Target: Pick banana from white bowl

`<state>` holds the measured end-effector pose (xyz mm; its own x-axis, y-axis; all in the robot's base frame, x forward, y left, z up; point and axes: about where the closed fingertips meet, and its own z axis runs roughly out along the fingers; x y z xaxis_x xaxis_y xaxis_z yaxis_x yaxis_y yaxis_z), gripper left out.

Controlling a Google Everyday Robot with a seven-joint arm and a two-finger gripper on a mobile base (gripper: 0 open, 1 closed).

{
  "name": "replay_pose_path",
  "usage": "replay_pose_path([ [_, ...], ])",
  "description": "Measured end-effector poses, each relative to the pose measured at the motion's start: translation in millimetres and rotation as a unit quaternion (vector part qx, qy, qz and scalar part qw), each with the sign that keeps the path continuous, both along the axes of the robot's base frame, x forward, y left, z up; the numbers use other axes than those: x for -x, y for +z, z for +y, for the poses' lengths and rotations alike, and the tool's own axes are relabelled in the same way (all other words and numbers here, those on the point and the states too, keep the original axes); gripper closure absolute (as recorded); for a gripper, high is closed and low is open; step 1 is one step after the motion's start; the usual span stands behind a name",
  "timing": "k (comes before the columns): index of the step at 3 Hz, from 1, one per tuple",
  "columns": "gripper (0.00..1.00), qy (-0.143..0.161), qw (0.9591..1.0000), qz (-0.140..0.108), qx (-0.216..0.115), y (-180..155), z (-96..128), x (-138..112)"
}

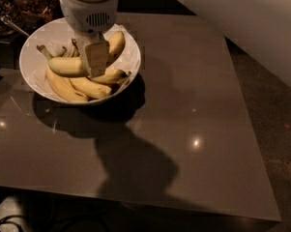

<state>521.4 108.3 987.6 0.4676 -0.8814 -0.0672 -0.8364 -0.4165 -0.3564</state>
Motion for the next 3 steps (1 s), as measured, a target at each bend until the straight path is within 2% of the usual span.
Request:
replay_pose_path([
  [1,1.00,0.000,1.0000,-0.003,-0.001,2,0,1],
  [2,1.00,-0.009,0.9999,0.009,-0.002,-3,-6,11],
  [3,1.00,-0.037,0.9988,0.028,-0.014,-8,-17,36],
])
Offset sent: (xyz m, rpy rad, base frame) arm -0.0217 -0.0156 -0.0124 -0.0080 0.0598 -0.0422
